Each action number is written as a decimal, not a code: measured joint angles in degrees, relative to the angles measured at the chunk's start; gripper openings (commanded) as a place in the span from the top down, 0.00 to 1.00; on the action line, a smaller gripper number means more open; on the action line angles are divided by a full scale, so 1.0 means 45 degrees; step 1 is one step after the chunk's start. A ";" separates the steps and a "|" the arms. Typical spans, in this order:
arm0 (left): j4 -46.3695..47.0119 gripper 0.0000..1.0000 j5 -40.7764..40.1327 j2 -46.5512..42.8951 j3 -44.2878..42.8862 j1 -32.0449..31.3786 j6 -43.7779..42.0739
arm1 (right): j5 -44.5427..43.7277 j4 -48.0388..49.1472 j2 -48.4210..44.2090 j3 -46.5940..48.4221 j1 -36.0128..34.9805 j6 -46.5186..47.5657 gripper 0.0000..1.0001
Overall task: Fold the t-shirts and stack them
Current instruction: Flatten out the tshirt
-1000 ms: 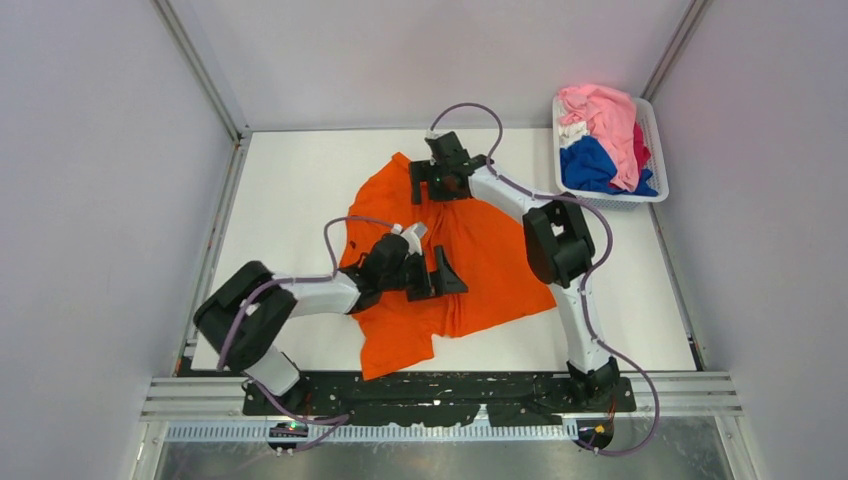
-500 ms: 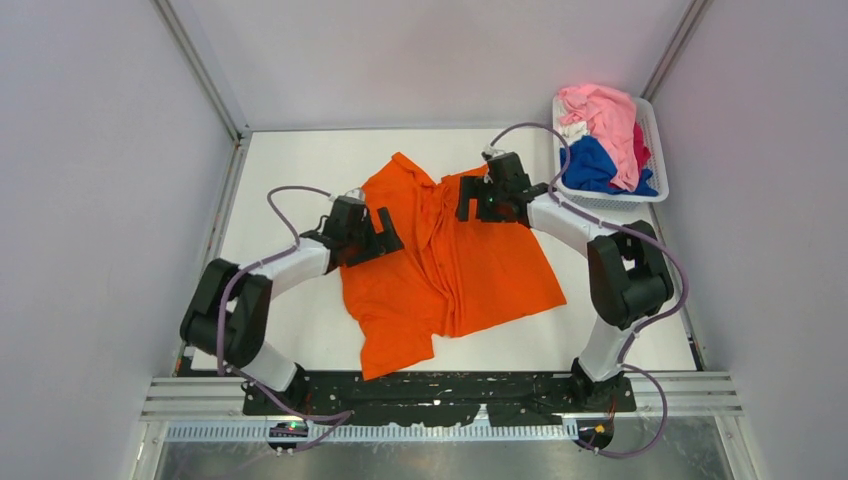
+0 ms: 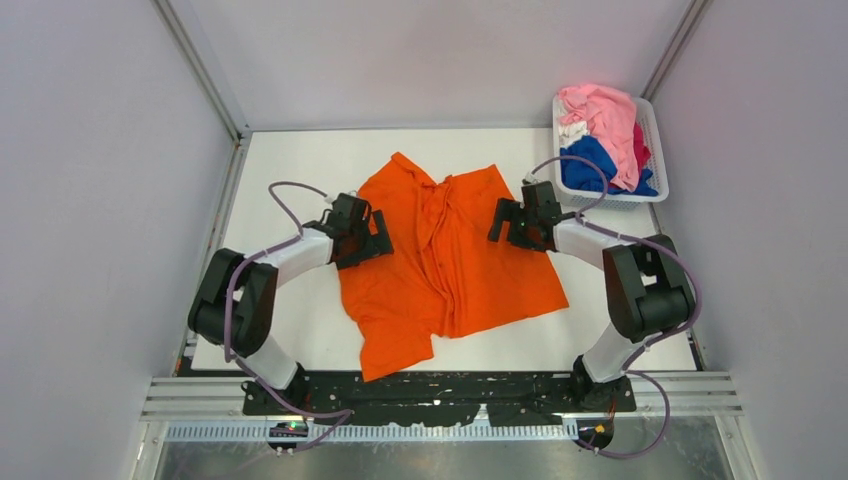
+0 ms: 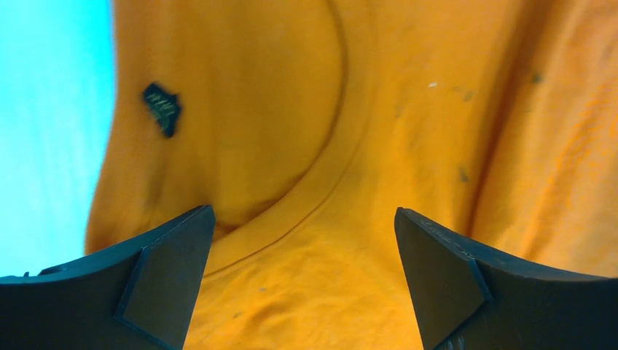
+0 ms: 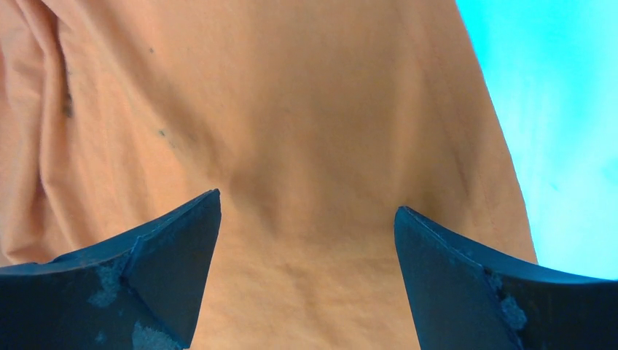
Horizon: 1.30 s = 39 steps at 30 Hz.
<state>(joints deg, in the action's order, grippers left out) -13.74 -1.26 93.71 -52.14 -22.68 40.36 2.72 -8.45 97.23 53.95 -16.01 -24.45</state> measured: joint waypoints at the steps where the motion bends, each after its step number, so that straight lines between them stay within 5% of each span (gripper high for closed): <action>1: -0.0243 0.01 -0.0214 -0.0155 0.0112 0.0044 -0.0039 | -0.0049 0.0087 -0.0306 -0.0335 0.0107 -0.0034 0.05; 12: -0.1520 0.01 -0.1370 -0.0835 0.0597 0.0986 -0.0180 | -0.2414 -0.1695 -0.3531 -0.3050 0.0539 -0.0704 0.05; 24: -0.1209 0.01 0.0393 -0.1676 -0.0850 0.1078 -0.0340 | -0.2385 -0.1608 -0.4721 -0.1987 0.0471 0.0758 0.05; 39: 0.0238 0.01 0.1812 0.6125 -0.9525 0.1078 0.1049 | -0.1729 -0.0937 -0.5221 -0.2191 0.0282 0.1841 0.04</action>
<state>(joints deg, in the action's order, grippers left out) -12.67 6.90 121.27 -95.00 -17.82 45.08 -5.06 -12.67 73.73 44.10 -14.74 -16.16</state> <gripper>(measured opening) 0.988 0.954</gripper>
